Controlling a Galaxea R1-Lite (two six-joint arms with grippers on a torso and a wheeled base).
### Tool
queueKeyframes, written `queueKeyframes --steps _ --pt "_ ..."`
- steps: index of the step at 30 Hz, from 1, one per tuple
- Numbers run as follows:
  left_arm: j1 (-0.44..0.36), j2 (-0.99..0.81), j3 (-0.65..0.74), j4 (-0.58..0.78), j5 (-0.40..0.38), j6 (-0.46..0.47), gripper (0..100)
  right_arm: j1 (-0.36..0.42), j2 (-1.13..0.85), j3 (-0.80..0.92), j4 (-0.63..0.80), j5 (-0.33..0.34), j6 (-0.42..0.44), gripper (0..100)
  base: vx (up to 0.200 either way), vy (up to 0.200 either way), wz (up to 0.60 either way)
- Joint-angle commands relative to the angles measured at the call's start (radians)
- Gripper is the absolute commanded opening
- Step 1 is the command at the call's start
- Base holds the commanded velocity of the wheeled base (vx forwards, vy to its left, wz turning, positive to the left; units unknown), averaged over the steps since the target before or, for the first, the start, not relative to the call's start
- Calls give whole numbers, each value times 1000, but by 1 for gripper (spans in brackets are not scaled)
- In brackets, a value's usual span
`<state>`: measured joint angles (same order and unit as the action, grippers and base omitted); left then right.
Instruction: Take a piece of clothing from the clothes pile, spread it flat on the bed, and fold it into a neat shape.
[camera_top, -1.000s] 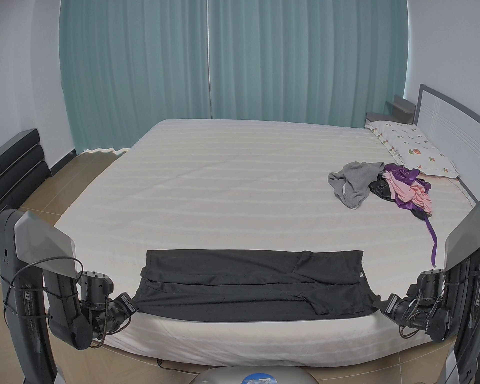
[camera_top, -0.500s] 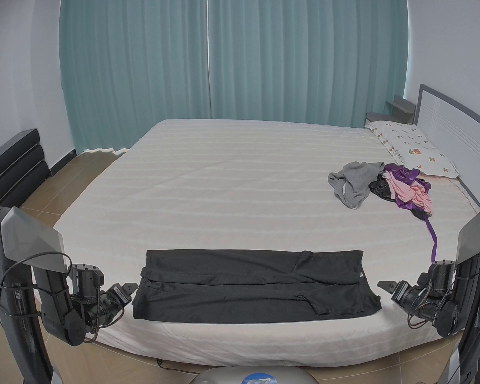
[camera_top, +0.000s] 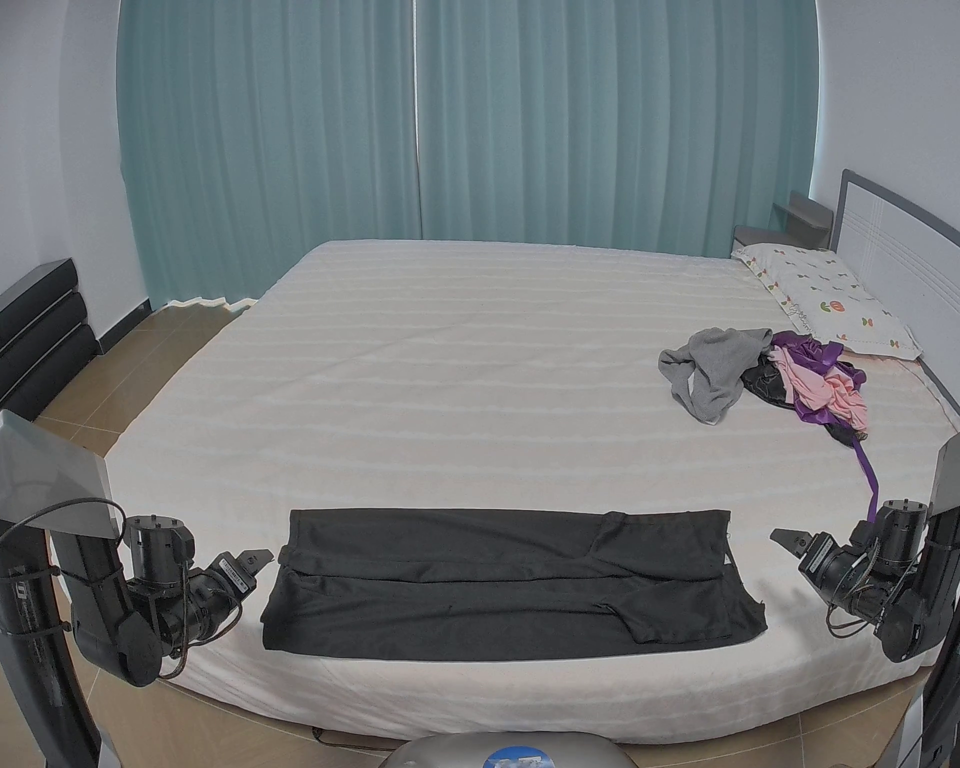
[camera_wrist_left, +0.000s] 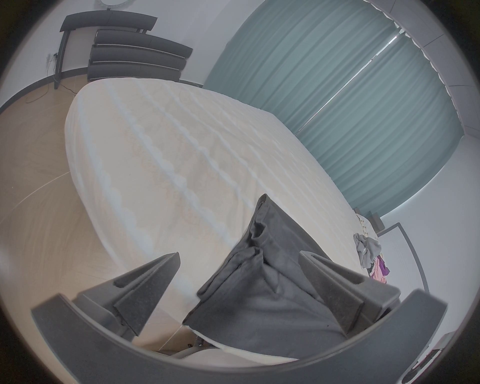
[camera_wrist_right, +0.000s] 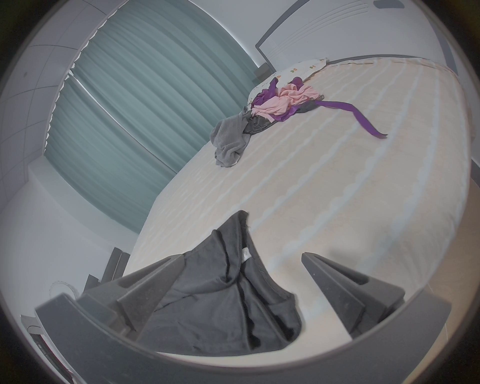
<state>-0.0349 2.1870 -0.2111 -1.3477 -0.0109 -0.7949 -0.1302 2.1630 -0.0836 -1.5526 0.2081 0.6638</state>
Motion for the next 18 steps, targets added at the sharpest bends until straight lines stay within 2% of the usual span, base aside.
queueKeyframes --steps 1,5,13,18 --pt "1 4 -10 -1 0 0 100 0 -3 -1 -14 11 3 100 200 0 0" --pt "1 -4 -16 -1 -3 0 100 6 6 -1 -14 14 5 100 200 0 0" --pt "10 -3 -116 18 -101 -17 100 21 14 -1 -14 47 43 100 0 0 0" --pt "12 22 -255 127 -172 -15 100 24 15 2 -14 56 45 100 0 0 0"
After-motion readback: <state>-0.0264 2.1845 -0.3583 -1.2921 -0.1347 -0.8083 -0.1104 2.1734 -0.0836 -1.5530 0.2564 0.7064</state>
